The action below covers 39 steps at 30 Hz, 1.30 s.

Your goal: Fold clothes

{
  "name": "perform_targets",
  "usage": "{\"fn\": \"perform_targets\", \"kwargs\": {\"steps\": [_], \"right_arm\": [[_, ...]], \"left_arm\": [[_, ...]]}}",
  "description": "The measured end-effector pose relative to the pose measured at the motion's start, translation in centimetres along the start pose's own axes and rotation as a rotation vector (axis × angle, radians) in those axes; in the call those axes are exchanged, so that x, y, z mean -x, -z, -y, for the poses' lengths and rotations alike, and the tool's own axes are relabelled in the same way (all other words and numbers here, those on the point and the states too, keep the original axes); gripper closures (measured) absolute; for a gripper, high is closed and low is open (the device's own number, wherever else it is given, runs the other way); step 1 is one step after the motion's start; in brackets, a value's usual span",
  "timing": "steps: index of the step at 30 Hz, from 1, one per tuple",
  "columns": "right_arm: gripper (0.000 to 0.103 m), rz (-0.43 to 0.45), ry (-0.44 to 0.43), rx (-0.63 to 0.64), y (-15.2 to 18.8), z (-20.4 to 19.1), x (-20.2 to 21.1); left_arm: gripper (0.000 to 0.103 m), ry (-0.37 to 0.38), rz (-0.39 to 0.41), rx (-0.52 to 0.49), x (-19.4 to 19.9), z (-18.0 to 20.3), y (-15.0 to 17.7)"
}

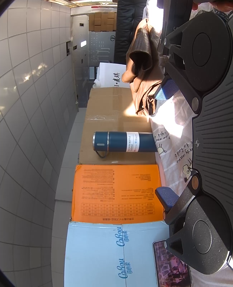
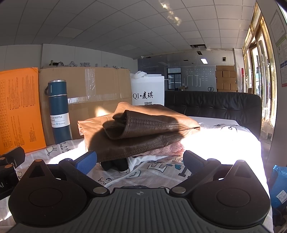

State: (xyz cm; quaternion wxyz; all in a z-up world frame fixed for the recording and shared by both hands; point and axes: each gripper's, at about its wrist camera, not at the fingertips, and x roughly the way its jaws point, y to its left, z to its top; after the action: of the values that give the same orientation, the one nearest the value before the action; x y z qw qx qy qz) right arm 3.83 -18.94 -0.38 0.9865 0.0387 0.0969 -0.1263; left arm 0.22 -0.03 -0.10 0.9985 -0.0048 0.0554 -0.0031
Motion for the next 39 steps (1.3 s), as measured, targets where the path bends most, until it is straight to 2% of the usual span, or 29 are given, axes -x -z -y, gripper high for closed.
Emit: {"fn": "perform_targets", "kwargs": {"steps": [39], "right_arm": [[0.0, 0.024, -0.005, -0.008, 0.05, 0.2, 0.57]], "left_arm": [[0.0, 0.003, 0.005, -0.007, 0.2, 0.07, -0.06]]}}
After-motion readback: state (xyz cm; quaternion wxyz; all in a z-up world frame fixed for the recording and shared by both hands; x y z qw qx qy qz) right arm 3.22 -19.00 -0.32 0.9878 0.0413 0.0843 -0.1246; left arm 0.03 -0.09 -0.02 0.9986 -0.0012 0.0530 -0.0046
